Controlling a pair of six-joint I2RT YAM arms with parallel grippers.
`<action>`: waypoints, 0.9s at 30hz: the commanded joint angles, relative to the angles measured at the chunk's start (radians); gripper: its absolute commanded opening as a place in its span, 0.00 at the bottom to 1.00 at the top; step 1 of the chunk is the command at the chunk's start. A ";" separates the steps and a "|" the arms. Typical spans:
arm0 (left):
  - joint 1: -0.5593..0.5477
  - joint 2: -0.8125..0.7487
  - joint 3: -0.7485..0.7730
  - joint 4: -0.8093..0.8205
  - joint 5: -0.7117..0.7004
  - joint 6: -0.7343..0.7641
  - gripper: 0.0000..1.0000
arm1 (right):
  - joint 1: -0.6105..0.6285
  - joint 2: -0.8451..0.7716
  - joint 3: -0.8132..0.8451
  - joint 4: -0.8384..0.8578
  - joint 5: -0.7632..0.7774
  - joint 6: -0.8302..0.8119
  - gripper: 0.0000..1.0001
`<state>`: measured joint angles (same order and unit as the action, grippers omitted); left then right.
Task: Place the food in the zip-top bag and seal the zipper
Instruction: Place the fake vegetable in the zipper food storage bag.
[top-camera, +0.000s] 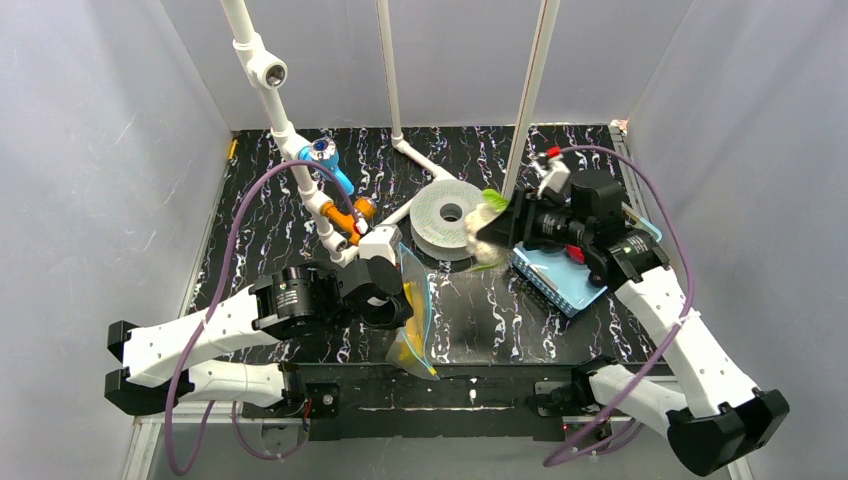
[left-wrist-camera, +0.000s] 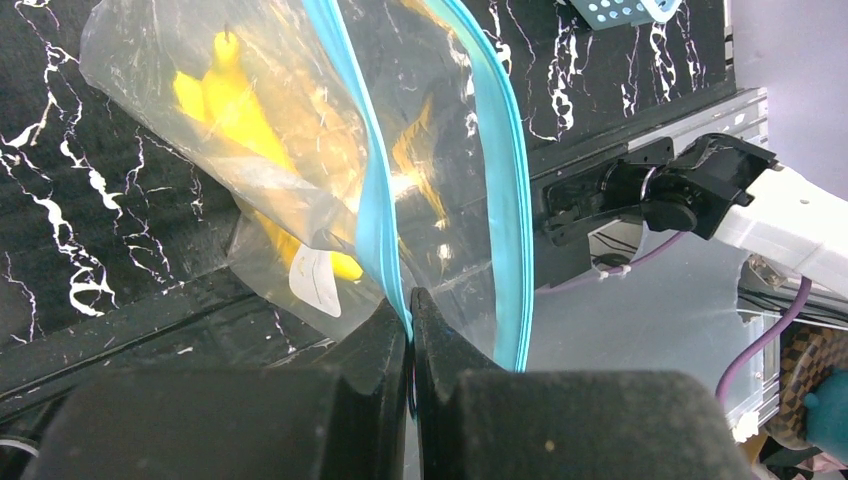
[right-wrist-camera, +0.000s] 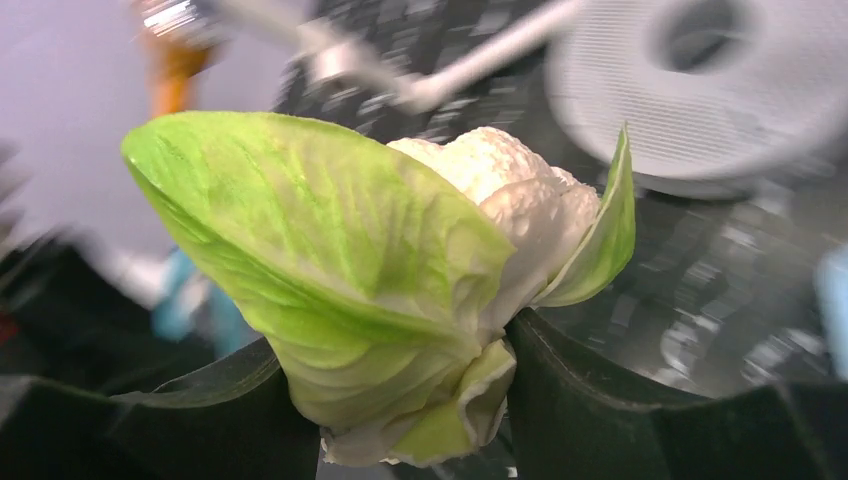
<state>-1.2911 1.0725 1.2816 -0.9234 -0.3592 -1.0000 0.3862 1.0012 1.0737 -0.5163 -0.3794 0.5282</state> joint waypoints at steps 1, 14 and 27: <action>0.005 -0.005 -0.012 -0.001 -0.027 -0.024 0.00 | 0.132 -0.075 0.097 0.220 -0.399 -0.012 0.01; 0.004 -0.093 -0.125 0.123 -0.065 -0.065 0.00 | 0.364 -0.058 -0.092 0.684 -0.528 0.493 0.01; 0.004 -0.136 -0.174 0.185 -0.055 -0.088 0.00 | 0.425 -0.017 -0.119 0.262 -0.095 0.340 0.01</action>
<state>-1.2839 0.9688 1.1023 -0.7845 -0.4026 -1.0782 0.8017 1.0069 0.8703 0.0284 -0.7429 1.0042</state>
